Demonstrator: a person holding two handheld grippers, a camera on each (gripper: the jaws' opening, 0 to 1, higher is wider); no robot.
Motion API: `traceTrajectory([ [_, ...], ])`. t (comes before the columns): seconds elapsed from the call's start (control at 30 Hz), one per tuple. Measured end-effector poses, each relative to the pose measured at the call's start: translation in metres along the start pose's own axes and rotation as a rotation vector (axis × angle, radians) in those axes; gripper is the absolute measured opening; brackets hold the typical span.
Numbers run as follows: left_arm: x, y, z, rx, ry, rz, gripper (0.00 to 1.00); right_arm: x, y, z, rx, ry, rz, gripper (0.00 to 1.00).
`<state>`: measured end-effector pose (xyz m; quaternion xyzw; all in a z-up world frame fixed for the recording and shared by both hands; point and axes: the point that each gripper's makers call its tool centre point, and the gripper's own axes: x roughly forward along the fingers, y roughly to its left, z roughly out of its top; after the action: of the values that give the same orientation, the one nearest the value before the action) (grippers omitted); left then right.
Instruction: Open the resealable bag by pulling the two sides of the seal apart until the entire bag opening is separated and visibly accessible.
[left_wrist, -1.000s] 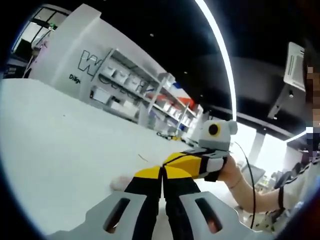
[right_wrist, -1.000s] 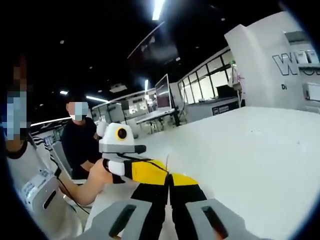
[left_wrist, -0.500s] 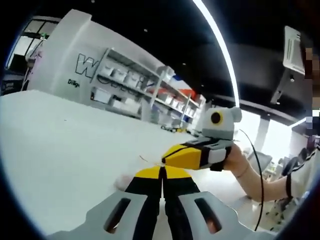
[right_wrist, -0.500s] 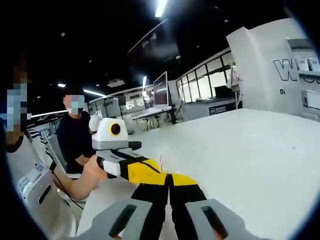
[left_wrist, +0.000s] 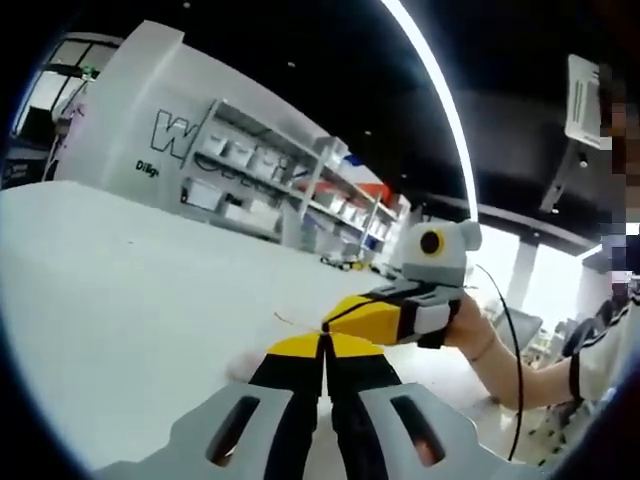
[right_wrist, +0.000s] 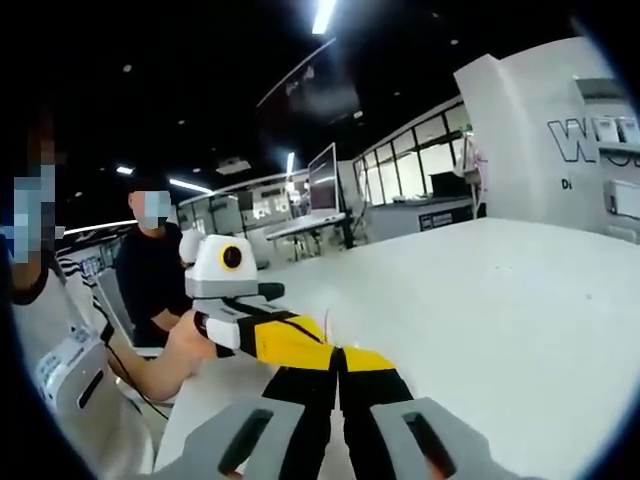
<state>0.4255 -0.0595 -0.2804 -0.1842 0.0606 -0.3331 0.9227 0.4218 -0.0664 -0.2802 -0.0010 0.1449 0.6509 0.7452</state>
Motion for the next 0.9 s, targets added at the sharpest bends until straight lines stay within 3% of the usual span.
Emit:
traceTrajectory([
  [0.17,0.001,0.0029,-0.0011,-0.031,0.001,0.009,0.1,-0.0004,-0.0017,0.0005,0.002,0.001,0.001,0.0],
  [0.9,-0.0006,0.0081,0.0007,-0.148,-0.016,0.007,0.09,0.0007,0.0064,-0.0012,-0.009,0.009,0.04,0.0],
])
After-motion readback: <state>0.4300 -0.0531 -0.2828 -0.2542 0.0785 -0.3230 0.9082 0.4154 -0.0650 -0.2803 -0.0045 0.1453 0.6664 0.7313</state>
